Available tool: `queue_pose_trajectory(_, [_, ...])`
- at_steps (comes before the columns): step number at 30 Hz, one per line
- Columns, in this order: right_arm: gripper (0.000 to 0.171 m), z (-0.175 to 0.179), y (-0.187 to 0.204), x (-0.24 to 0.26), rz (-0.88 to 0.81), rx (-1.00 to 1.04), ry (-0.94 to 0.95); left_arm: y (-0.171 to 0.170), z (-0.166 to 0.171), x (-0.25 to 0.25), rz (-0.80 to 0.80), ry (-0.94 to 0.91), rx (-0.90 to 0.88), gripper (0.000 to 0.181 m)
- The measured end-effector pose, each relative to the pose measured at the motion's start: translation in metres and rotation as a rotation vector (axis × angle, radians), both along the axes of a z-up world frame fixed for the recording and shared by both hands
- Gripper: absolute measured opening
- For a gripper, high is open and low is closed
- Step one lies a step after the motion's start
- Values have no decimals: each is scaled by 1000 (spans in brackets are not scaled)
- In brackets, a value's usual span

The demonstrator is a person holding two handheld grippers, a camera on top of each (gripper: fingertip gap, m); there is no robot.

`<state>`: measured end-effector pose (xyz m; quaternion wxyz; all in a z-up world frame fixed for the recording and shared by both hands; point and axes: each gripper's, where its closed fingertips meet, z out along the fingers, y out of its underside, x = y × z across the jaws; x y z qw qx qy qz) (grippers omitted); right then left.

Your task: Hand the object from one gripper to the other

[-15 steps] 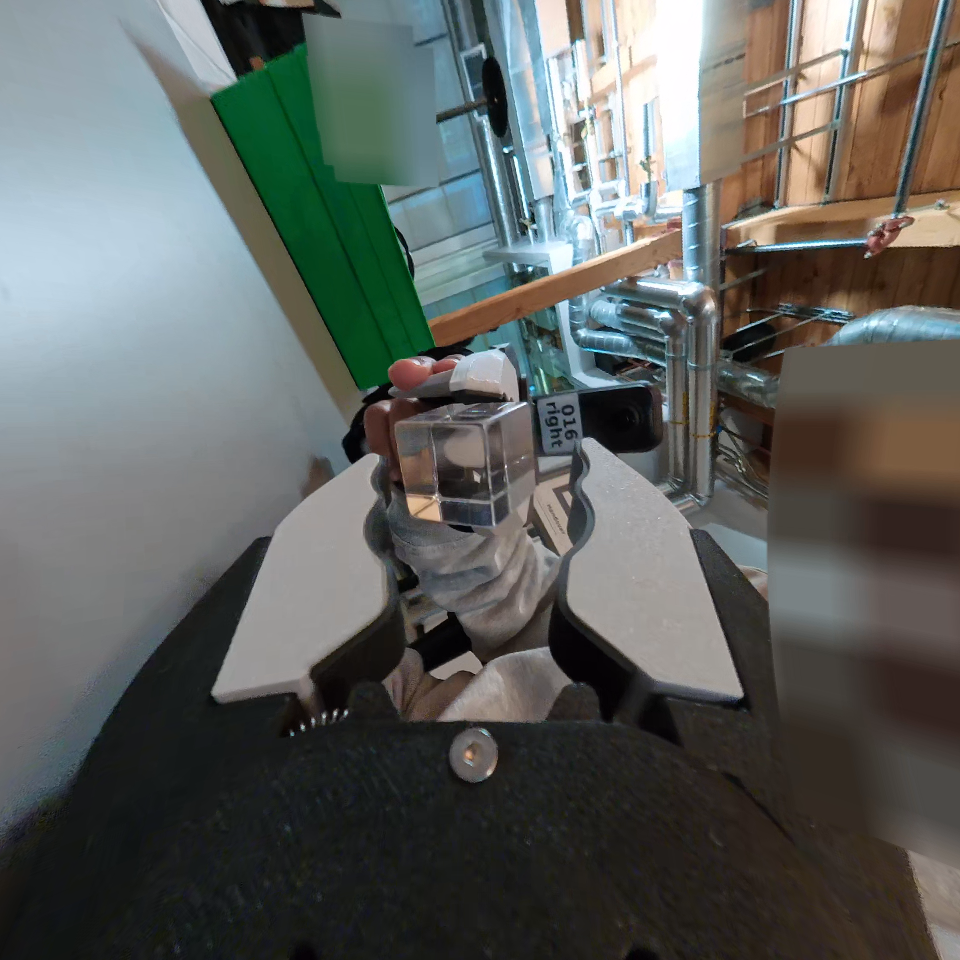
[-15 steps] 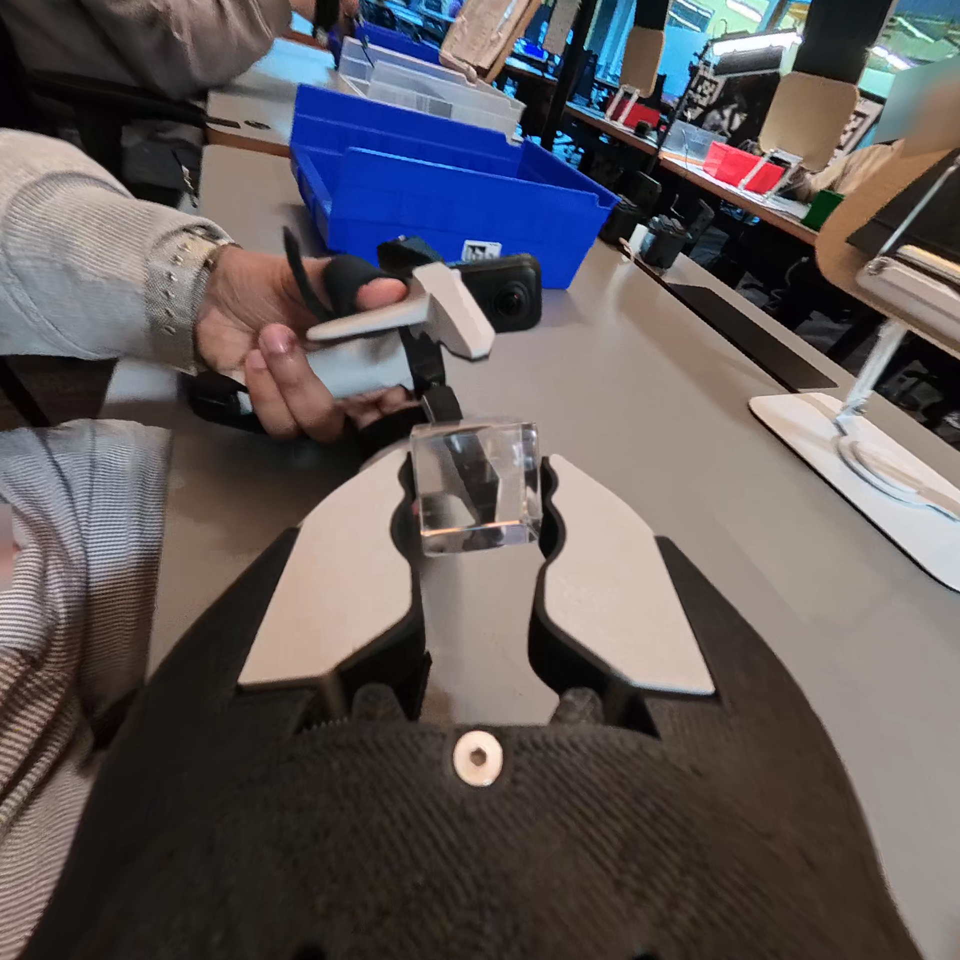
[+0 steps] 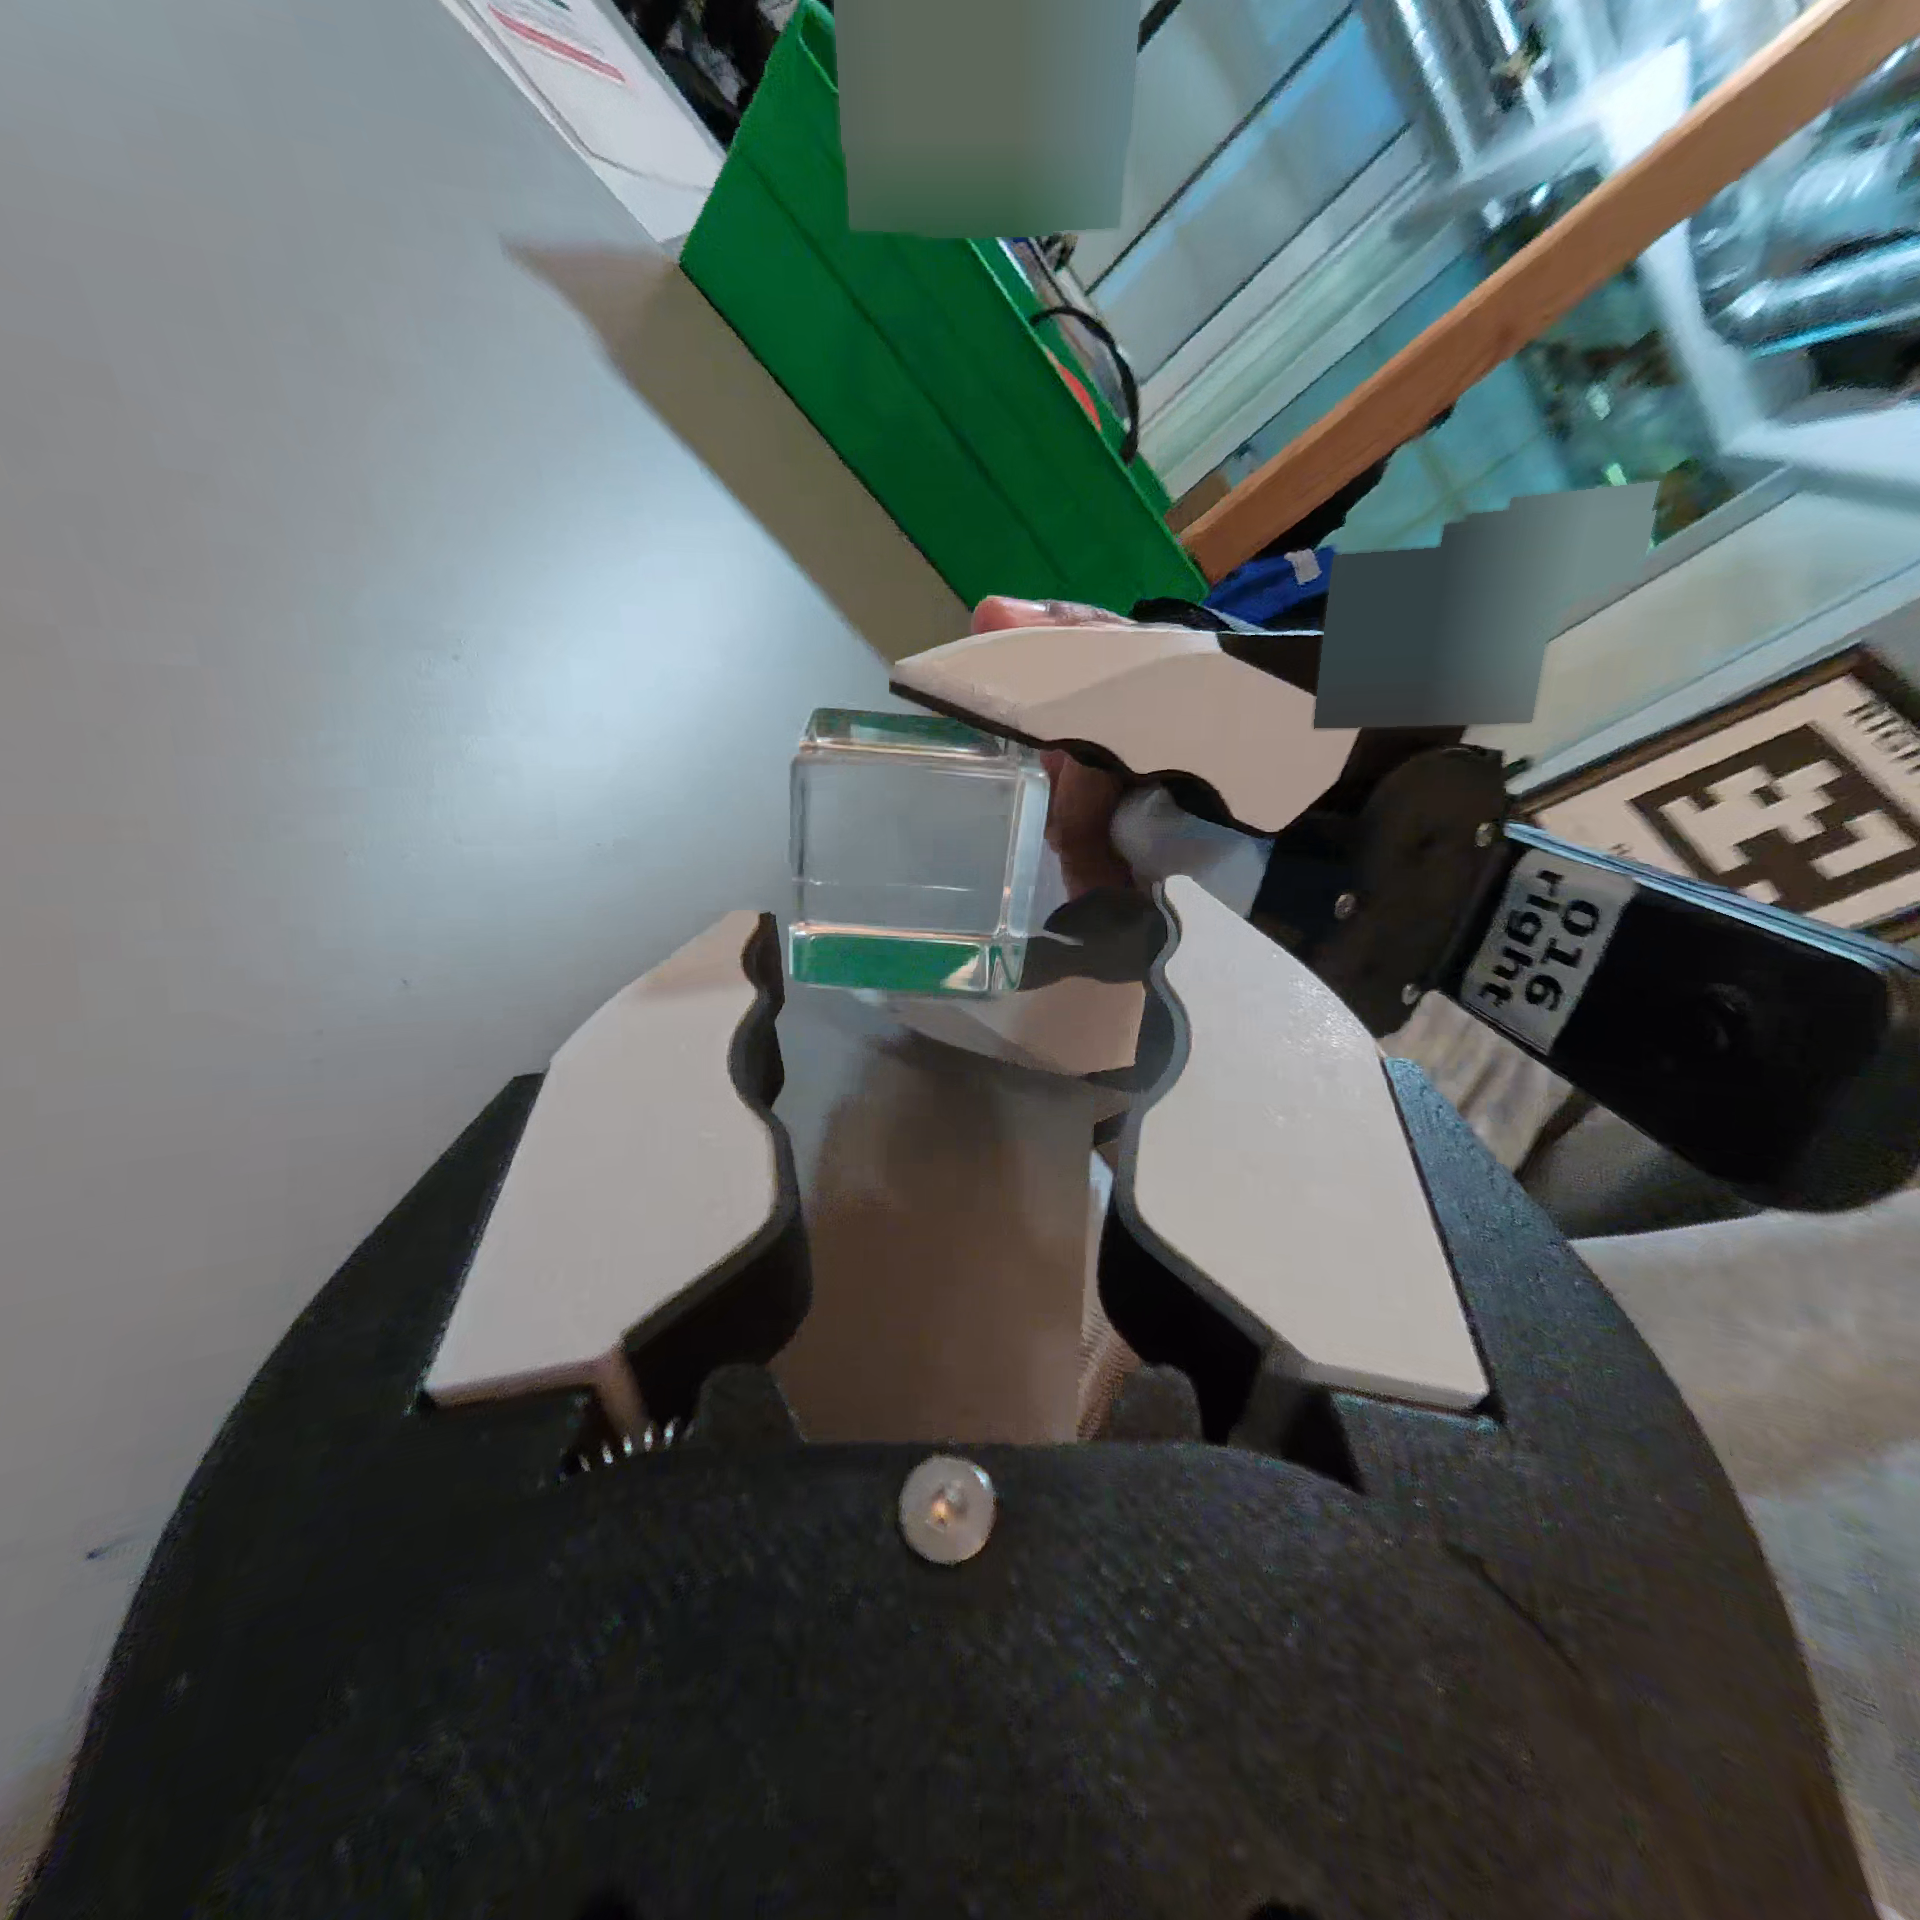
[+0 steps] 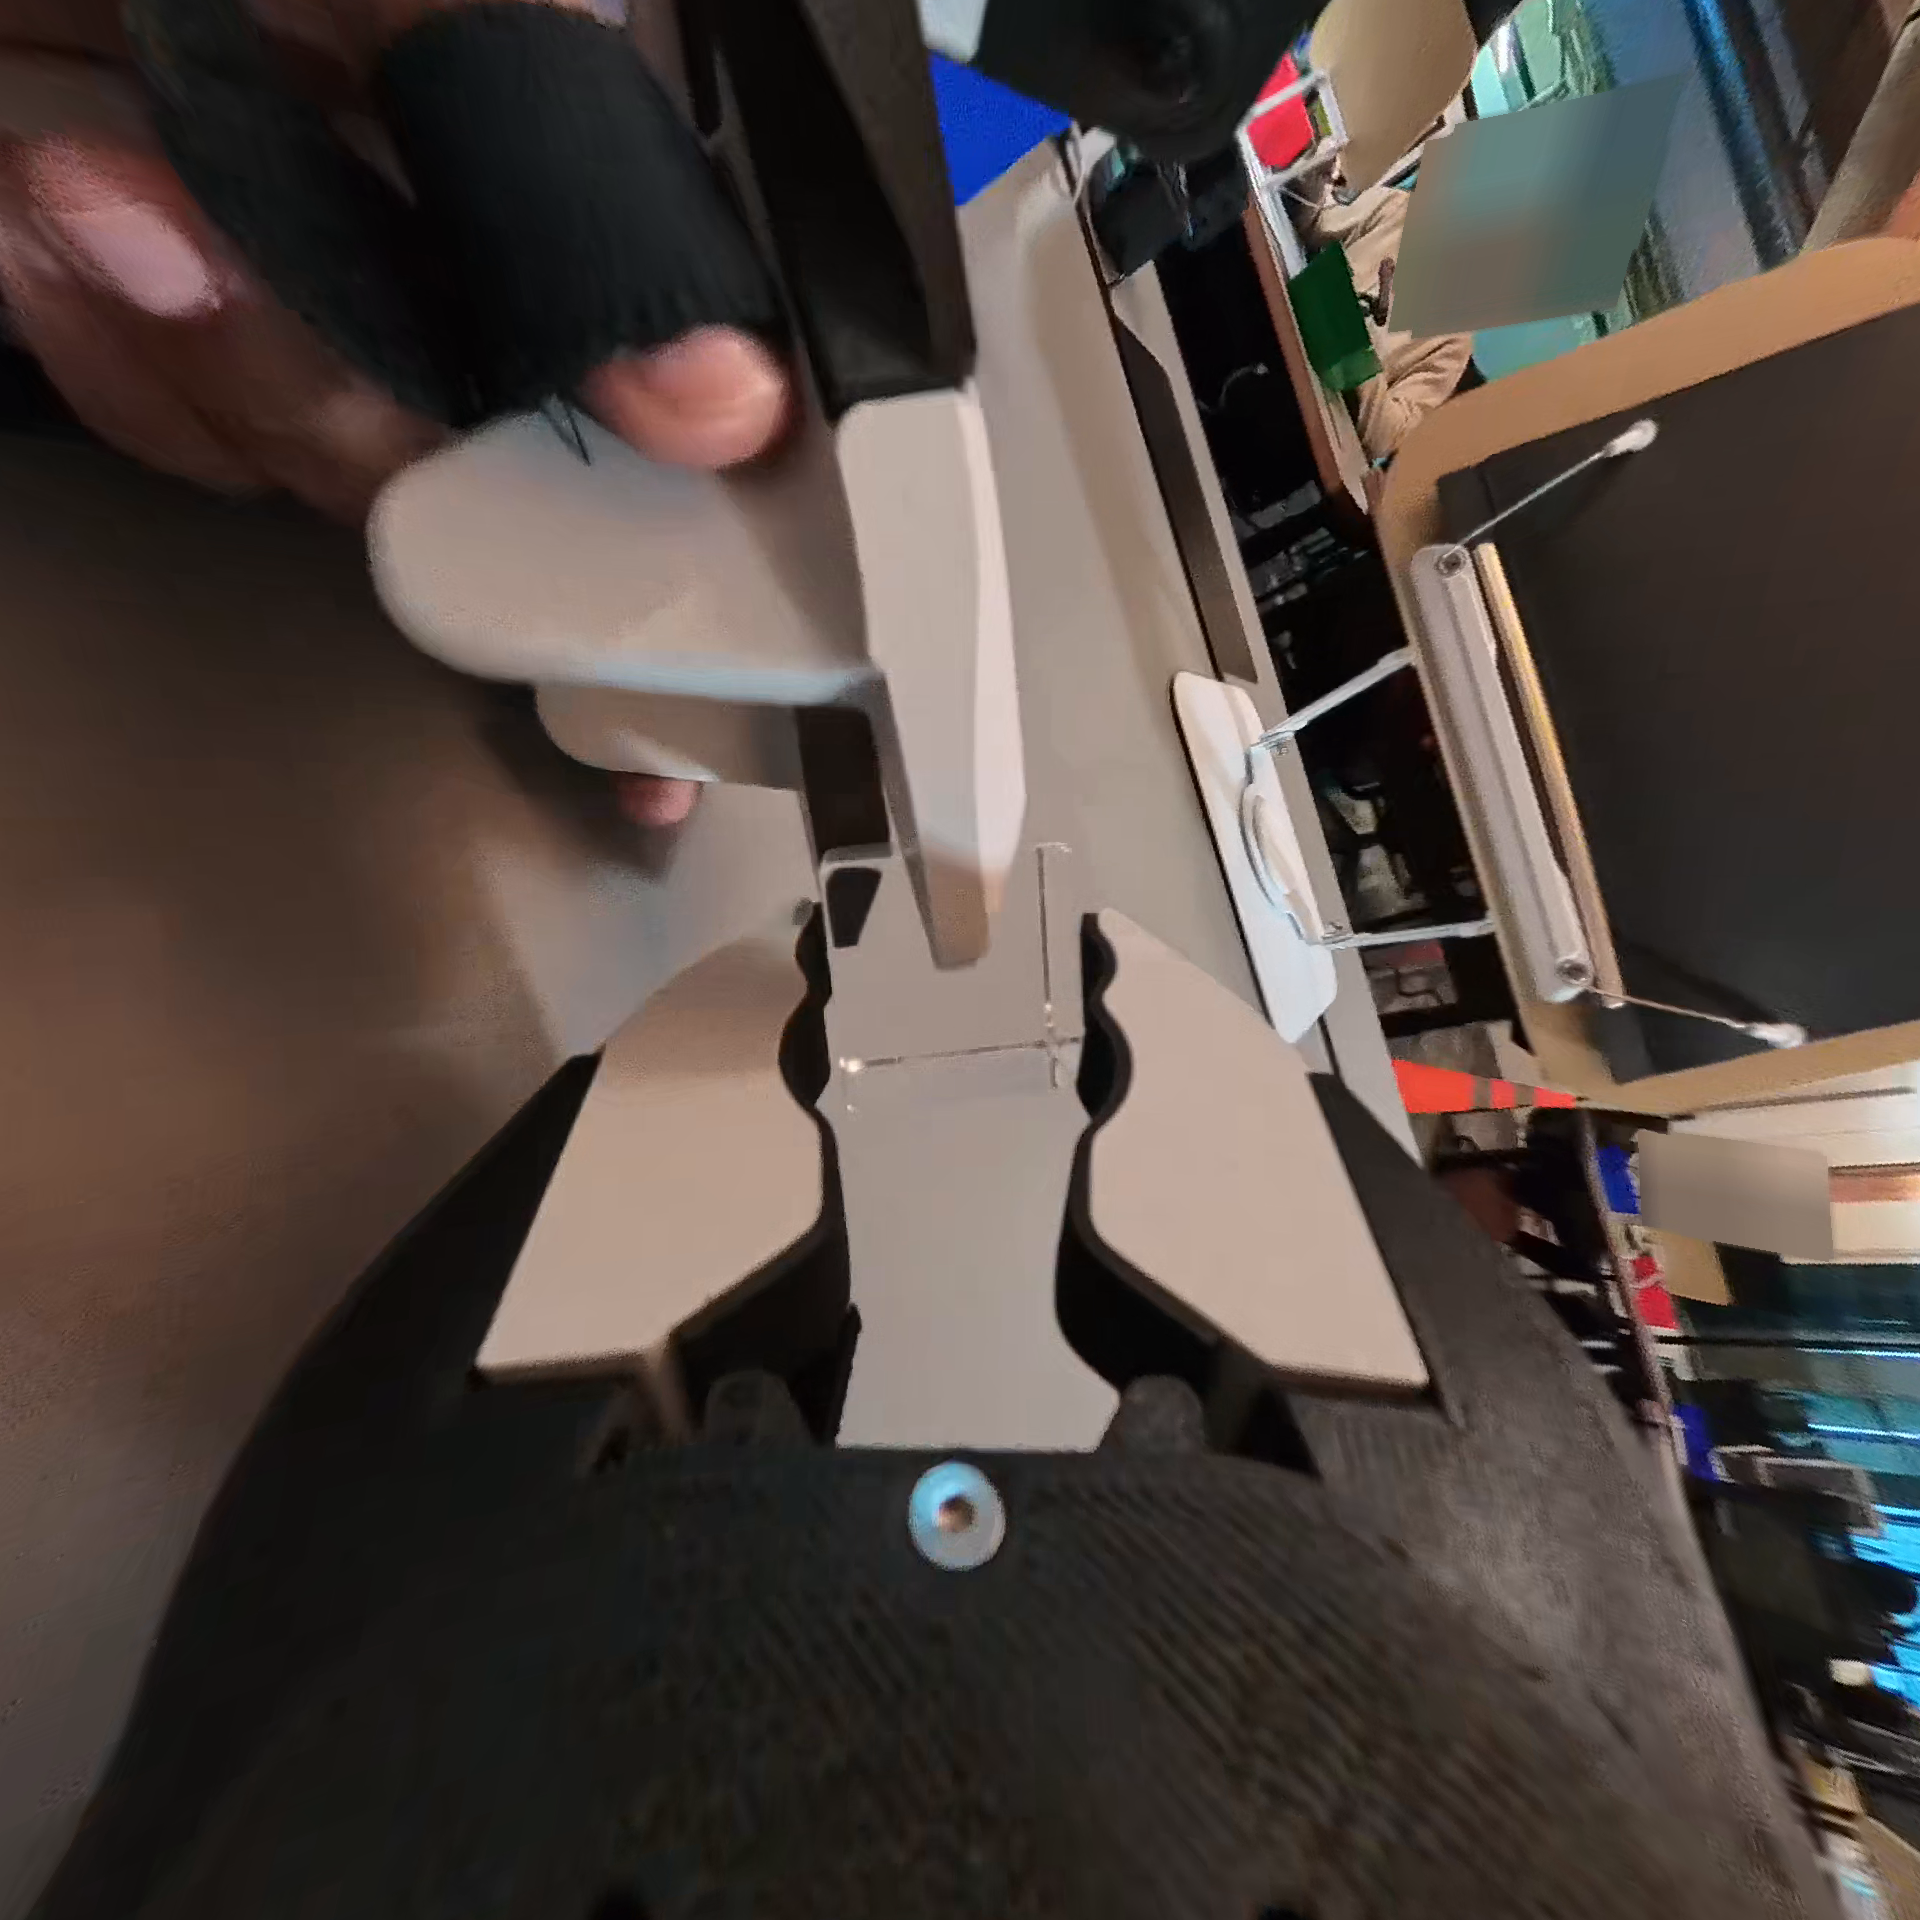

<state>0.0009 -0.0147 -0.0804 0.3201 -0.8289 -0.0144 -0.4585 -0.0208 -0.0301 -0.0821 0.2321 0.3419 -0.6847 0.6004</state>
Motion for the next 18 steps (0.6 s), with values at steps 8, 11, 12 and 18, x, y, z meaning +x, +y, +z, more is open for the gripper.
queue_pose_trajectory(8, [47,0,7,-5,-5,-29,-34,-1,-4,2,29,-62,56,58])
queue_pose_trajectory(11, [46,1,8,-6,-3,-20,-30,1,-5,4,40,-59,59,47])
queue_pose_trajectory(12, [47,1,9,-7,-3,-14,-24,1,-5,4,33,-60,61,47])
queue_pose_trajectory(18, [48,3,10,-8,26,49,-14,2,-4,4,27,-64,62,47])
